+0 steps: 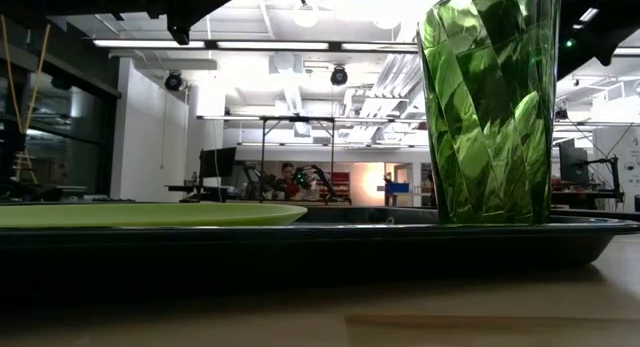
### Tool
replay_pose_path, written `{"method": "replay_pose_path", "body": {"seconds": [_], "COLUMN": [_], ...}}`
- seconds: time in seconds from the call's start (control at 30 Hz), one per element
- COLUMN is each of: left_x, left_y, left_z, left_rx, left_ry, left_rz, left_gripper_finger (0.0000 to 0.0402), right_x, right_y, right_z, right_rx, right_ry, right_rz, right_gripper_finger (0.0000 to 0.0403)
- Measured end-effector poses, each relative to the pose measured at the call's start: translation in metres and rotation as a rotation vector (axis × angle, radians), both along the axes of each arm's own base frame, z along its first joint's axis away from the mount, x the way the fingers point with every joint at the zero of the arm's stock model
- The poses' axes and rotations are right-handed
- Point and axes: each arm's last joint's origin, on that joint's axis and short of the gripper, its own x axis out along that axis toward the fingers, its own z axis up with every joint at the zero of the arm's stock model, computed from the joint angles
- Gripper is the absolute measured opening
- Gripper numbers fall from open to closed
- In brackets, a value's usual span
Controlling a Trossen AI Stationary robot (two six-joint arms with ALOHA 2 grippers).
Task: Pick and place plate/cup/fork/spoon on tray
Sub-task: Put the orange fork on the black tray to the right of the green plate
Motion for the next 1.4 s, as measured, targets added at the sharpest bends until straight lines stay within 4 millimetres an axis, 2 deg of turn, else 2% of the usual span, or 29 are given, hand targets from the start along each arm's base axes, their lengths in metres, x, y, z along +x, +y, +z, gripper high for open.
{"method": "replay_pose_path", "body": {"seconds": [0.5, 0.67, 0.8, 0.97, 1.13, 1.27, 1.4], "left_x": [0.001, 0.007, 0.014, 0.022, 0.023, 0.022, 0.021], "left_y": [0.000, 0.001, 0.001, 0.001, 0.002, 0.004, 0.004], "left_z": [-0.002, -0.007, -0.013, -0.021, -0.029, -0.036, -0.040], "left_rx": [0.046, 0.083, 0.129, 0.179, 0.218, 0.232, 0.235], "left_ry": [0.017, 0.059, 0.088, 0.133, 0.217, 0.302, 0.350], "left_rz": [0.024, 0.056, 0.060, 0.063, 0.128, 0.187, 0.224], "left_gripper_finger": [0.0193, 0.0193, 0.0193, 0.0193, 0.0205, 0.0227, 0.0251], "right_x": [0.024, 0.046, 0.076, 0.118, 0.146, 0.165, 0.186], "right_y": [0.018, 0.029, 0.040, 0.056, 0.057, 0.058, 0.060], "right_z": [0.007, 0.006, 0.021, 0.043, 0.053, 0.053, 0.053], "right_rx": [-0.070, -0.104, -0.164, -0.243, -0.136, -0.070, -0.020], "right_ry": [-0.121, -0.155, -0.114, 0.042, 0.324, 0.498, 0.547], "right_rz": [0.181, 0.324, 0.427, 0.574, 0.608, 0.623, 0.693], "right_gripper_finger": [0.0000, 0.0000, 0.0000, 0.0000, 0.0000, 0.0000, 0.0000]}}
